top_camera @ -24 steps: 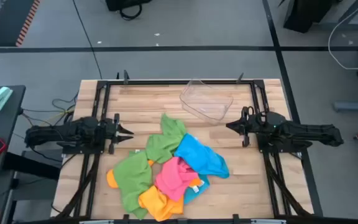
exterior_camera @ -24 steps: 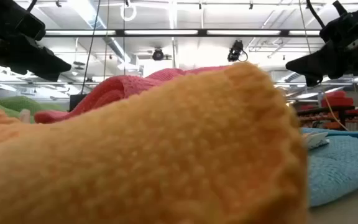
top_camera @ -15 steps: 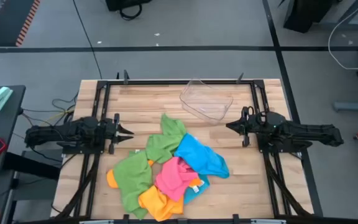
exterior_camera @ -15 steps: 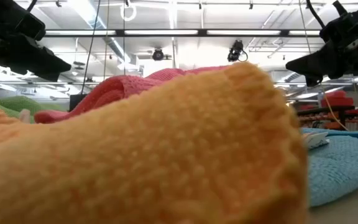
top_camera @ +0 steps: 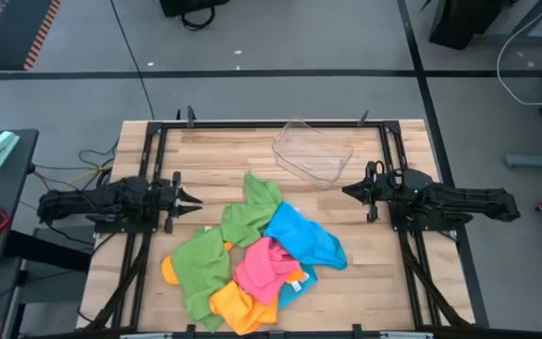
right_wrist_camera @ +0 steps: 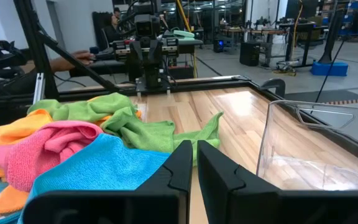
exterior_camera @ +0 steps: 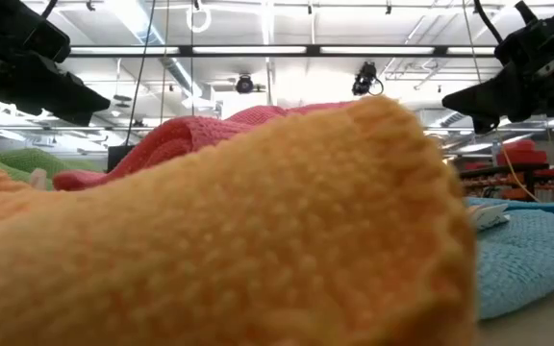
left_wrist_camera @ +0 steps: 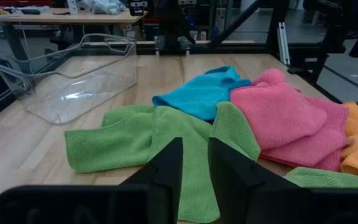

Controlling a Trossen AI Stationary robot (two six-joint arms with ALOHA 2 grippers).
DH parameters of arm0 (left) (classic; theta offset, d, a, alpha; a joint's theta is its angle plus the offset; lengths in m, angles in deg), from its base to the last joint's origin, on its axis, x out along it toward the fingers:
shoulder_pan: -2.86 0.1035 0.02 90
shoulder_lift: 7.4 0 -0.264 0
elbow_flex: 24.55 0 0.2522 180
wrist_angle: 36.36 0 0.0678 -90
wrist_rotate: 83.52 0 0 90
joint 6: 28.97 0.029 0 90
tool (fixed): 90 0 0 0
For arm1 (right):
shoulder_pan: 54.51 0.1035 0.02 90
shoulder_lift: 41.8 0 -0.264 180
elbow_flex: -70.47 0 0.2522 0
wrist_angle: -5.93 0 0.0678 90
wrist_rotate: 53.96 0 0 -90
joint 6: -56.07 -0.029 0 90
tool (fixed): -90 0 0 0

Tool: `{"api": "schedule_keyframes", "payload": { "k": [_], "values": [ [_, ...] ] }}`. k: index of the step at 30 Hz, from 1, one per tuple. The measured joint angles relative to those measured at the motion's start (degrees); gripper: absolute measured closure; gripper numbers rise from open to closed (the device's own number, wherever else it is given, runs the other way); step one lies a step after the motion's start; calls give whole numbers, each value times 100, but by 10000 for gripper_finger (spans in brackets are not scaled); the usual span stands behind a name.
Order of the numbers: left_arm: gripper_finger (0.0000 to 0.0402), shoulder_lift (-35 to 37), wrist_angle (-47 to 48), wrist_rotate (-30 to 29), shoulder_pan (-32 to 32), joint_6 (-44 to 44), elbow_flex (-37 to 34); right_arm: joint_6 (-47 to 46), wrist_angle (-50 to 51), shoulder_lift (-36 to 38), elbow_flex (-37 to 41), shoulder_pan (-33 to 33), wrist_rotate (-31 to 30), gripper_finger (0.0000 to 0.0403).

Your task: Fold microfiber towels

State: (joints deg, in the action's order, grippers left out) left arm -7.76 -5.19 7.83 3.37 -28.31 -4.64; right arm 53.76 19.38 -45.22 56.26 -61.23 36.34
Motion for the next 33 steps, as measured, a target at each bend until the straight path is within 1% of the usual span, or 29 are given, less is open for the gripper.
{"api": "schedule_keyframes", "payload": {
  "k": [5,15,23,33],
  "values": [
    [323,0,0,0,2,0,-1,0,0,0,0,-2,0,370],
    [315,0,-2,0,0,0,0,0,2,-1,0,0,0,370],
    [323,2,-2,0,0,0,0,0,1,-1,1,0,-1,370],
    [315,1,0,0,1,0,0,0,0,0,-2,0,-2,370]
  ]
}}
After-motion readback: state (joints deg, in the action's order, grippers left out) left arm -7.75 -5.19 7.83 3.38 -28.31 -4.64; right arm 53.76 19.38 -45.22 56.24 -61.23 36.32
